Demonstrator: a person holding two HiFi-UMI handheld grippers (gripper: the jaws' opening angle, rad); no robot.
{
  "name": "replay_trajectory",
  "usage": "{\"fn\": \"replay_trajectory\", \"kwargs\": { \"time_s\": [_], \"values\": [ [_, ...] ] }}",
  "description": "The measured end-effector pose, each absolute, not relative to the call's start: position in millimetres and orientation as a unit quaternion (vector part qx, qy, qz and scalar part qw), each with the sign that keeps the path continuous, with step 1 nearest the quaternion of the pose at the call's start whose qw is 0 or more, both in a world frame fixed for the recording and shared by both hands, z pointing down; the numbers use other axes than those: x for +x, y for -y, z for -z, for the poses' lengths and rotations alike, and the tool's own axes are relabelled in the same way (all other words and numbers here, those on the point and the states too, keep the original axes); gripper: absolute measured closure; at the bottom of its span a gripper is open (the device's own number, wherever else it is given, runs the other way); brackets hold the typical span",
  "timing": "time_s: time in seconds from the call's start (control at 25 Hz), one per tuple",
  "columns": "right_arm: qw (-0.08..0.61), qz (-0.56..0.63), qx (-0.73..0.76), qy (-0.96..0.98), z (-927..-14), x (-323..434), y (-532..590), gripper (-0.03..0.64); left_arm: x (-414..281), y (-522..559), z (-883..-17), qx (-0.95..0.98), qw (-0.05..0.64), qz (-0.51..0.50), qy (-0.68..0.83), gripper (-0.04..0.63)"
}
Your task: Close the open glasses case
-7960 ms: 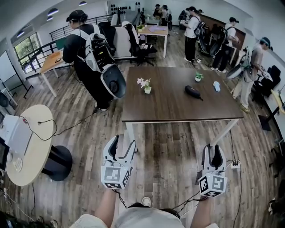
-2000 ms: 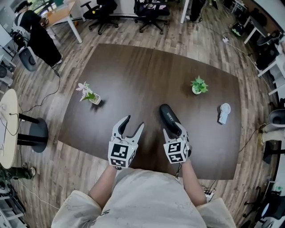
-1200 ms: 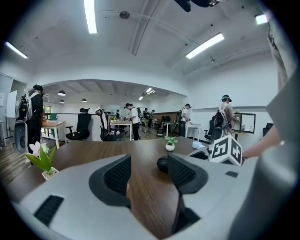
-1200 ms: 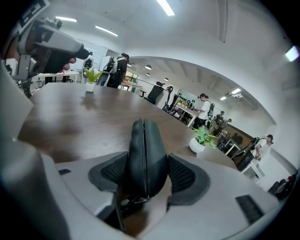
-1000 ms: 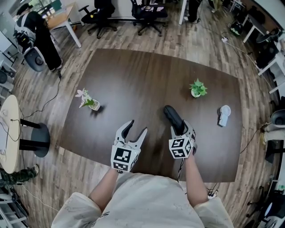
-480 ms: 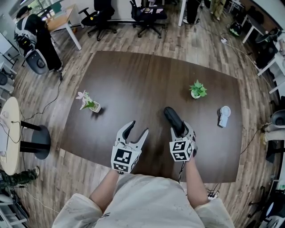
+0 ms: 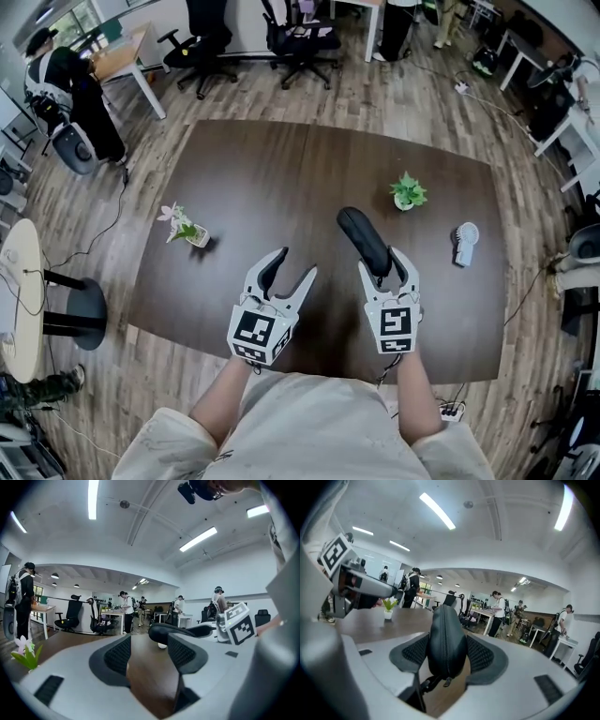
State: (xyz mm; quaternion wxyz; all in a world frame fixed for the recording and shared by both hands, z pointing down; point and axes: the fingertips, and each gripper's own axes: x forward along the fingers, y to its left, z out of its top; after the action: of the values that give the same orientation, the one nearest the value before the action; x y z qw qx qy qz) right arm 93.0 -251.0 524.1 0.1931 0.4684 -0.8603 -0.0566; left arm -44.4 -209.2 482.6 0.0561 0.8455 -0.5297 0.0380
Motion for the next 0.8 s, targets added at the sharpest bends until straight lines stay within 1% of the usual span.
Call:
{"fn": "replay_trajectory", "kwargs": {
  "time_s": [0.36, 0.52, 0.72, 0.8],
  "values": [
    [0.039, 0.089, 0.471, 0.877, -401, 100, 235, 0.367, -30, 217, -415, 0.863, 0.008, 0.02, 0.506, 0.344],
    [-0.003, 0.092, 0.459, 0.884, -369, 97, 227, 0.367, -29, 213, -390, 0.866, -0.001, 0.051, 0.498, 0.341],
    [-0.054, 0.05, 0.394, 0.916, -351, 84, 214, 0.365, -26, 210, -362, 0.88, 0.004, 0.091, 0.466, 0.325],
    [-0.087, 0.015, 0.348, 0.933, -347, 76, 207, 0.365, -25, 208, -352, 0.891, 0.019, 0.112, 0.44, 0.297]
  ]
}}
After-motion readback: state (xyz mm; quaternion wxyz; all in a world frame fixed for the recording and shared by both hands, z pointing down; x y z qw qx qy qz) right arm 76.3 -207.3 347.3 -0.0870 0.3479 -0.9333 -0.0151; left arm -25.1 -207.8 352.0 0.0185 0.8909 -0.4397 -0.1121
